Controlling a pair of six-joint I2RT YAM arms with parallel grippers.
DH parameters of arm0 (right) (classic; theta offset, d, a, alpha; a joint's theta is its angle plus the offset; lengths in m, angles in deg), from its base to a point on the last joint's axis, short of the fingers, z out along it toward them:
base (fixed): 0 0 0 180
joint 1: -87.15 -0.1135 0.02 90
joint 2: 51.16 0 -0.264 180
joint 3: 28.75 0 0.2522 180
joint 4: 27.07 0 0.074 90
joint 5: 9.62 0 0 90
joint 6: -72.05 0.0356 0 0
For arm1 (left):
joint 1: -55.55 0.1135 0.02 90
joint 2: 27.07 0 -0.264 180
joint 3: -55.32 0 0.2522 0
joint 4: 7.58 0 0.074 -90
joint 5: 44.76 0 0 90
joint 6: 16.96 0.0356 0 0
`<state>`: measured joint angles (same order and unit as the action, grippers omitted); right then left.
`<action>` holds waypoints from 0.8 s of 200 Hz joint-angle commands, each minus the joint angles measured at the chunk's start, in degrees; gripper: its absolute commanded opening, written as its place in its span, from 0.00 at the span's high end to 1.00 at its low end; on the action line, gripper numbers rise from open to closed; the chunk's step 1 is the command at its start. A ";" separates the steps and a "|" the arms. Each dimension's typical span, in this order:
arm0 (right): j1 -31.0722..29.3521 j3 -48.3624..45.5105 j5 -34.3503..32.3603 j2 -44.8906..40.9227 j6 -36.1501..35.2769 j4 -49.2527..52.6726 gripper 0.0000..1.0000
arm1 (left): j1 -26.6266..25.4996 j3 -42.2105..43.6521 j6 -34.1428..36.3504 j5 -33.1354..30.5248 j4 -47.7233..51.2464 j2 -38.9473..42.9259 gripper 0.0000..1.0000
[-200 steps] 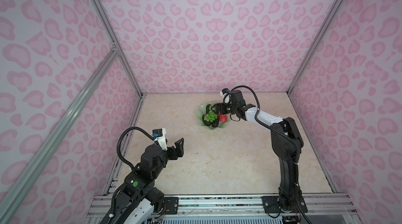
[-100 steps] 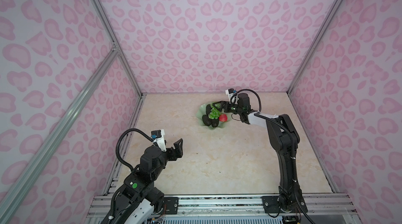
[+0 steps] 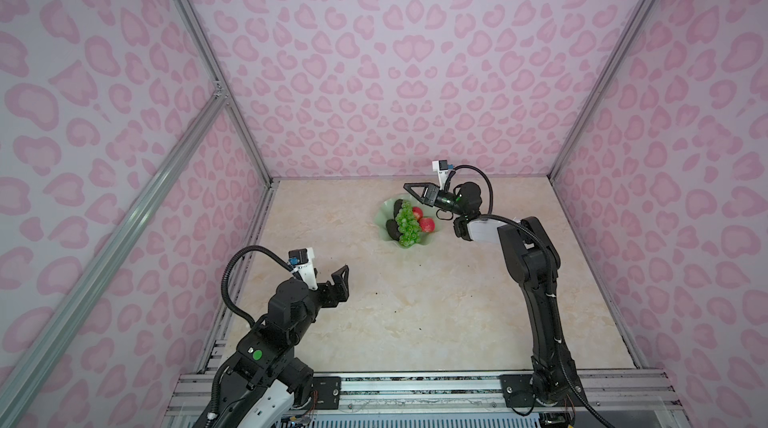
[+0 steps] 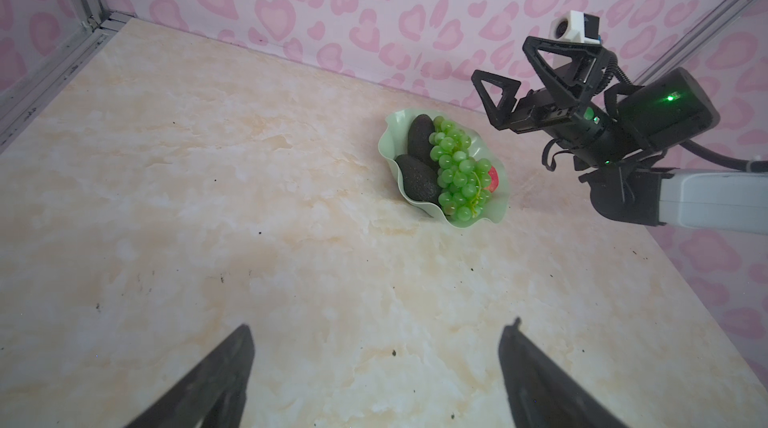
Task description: Place and organize the fake fruits in the fruit bowl
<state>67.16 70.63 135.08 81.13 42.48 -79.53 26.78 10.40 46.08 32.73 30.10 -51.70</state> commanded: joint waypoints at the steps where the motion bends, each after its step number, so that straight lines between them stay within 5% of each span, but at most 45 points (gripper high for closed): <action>1: 0.72 -3.17 -2.80 -5.07 -4.73 3.97 0.01 | 0.03 0.31 1.15 -3.80 -2.58 0.10 0.07; 19: 1.09 -5.39 -7.51 -14.67 -19.79 23.72 0.01 | 0.03 0.78 3.67 -10.77 -5.90 -0.67 0.05; 41: 0.19 -7.26 -21.26 -27.98 -41.34 51.65 0.01 | 0.03 3.26 10.22 -22.59 -13.71 -2.75 0.03; 64: 0.87 -13.50 -35.76 -39.61 -47.30 64.97 0.01 | 1.43 8.18 17.74 -30.42 -27.49 -6.73 0.02; 113: 2.88 -45.36 -68.85 -66.86 -53.98 56.25 0.01 | 14.50 20.35 21.82 -19.25 -49.67 -13.39 0.02; 136: 6.56 -52.57 -74.56 -69.70 -54.78 53.47 0.01 | 22.93 24.02 19.79 -11.76 -57.30 -17.46 0.02; 160: 9.99 -60.68 -74.29 -66.96 -57.76 39.46 0.01 | 27.68 26.02 19.36 -6.02 -66.85 -27.63 0.03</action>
<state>74.59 15.49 66.82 12.04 -11.31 -26.55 51.37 34.95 65.45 18.04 -20.89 -71.96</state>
